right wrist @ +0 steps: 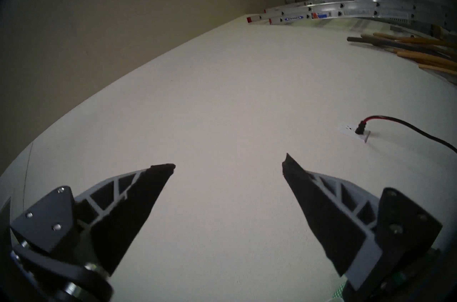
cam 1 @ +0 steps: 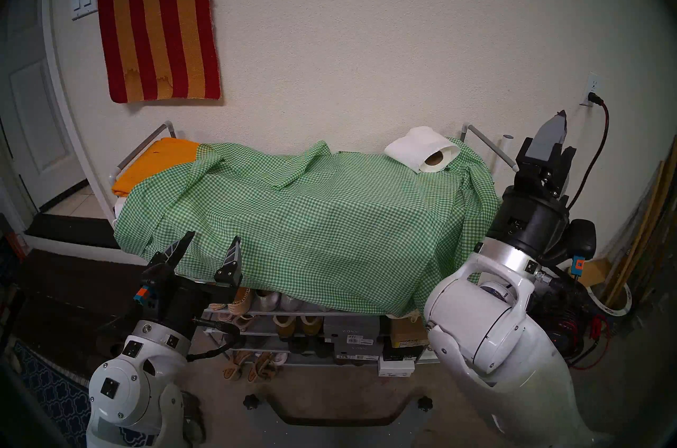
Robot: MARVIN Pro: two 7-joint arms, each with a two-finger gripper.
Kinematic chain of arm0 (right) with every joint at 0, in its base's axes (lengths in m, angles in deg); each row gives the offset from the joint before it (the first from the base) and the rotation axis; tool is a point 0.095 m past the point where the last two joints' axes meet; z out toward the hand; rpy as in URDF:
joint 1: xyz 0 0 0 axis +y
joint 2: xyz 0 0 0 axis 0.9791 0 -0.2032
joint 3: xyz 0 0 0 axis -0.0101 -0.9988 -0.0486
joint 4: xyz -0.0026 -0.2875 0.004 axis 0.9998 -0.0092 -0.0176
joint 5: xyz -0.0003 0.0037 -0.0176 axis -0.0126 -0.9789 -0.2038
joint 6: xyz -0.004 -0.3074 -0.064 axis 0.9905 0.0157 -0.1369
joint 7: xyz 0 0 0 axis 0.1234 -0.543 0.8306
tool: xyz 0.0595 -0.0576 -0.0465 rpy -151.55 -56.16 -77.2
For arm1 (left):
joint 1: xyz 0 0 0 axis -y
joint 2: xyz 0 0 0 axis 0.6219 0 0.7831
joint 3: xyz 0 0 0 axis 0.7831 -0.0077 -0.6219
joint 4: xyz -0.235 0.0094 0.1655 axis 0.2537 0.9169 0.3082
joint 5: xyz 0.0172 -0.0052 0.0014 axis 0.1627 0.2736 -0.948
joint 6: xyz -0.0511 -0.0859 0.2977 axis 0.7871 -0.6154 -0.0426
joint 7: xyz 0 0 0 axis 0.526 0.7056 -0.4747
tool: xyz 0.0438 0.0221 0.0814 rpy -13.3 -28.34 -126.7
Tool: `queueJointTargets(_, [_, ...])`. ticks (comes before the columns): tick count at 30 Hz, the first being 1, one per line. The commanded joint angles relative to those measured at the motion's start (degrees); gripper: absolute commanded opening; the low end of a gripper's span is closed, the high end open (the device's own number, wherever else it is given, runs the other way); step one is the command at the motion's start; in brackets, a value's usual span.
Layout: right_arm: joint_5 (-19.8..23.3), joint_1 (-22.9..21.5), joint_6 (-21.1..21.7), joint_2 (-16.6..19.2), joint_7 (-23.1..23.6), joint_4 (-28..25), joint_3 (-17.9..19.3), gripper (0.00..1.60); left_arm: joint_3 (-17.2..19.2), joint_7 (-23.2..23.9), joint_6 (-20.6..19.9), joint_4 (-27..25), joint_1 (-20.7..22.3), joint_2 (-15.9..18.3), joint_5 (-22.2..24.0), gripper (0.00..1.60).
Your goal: Lift the object off the cloth, cover the shoe rack with the cloth, put the object back
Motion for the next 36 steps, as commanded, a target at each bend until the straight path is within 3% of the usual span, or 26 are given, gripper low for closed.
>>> queueJointTargets(1, [-6.0,-1.5,4.5,-6.3,-6.0,0.0,-0.3,1.60,-0.2,0.0,-0.1,-0.1,0.1,0.0,-0.2,1.60])
queueJointTargets(7, [-7.8,-1.3,10.9,-10.6,-8.9,-1.3,-0.5,1.60,-0.2,-0.1,-0.1,-0.1,0.1,0.1,-0.2,1.60])
queueJointTargets(9, [-6.7,-2.6,9.6,-10.7,-11.1,-1.5,-1.6,1.60,-0.3,-0.2,-0.1,-0.1,0.1,0.1,-0.2,1.60])
queueJointTargets(10, [-6.7,-3.3,8.5,-13.0,-12.5,-1.3,-1.9,1.60,-0.3,-0.2,-0.1,-0.1,0.1,0.1,-0.2,1.60])
queueJointTargets(11, [-5.0,-3.9,5.7,-12.3,-13.3,-1.7,-2.3,1.60,-0.3,-0.2,-0.1,-0.1,0.0,0.1,-0.2,1.60])
queueJointTargets(13, [-5.8,-3.9,5.9,-14.2,-13.4,-1.4,-2.0,1.60,-0.3,-0.2,-0.1,-0.1,0.0,0.1,-0.2,1.60])
queueJointTargets(25, [-5.3,-3.7,4.8,-16.0,-11.6,-0.9,-1.0,1.60,-0.3,-0.3,-0.1,-0.1,0.0,0.2,-0.2,1.60])
queueJointTargets(27, [-5.8,-3.8,11.0,-16.7,-10.1,0.3,-0.1,1.60,-0.3,-0.3,-0.1,-0.1,0.0,0.1,-0.2,1.60])
queueJointTargets(29, [-5.9,-4.2,11.3,-17.4,-7.5,2.4,1.0,1.60,-0.3,-0.3,-0.1,-0.1,0.0,0.1,-0.2,1.60])
queueJointTargets(31, [-7.1,-5.1,12.1,-15.7,-5.8,4.6,1.9,1.60,-0.3,-0.3,0.0,-0.1,0.0,0.1,-0.3,1.60])
queueJointTargets(36, [-10.7,-7.6,17.1,-14.2,-3.5,8.4,2.8,1.60,-0.3,-0.3,0.0,-0.1,0.0,0.1,-0.3,1.60])
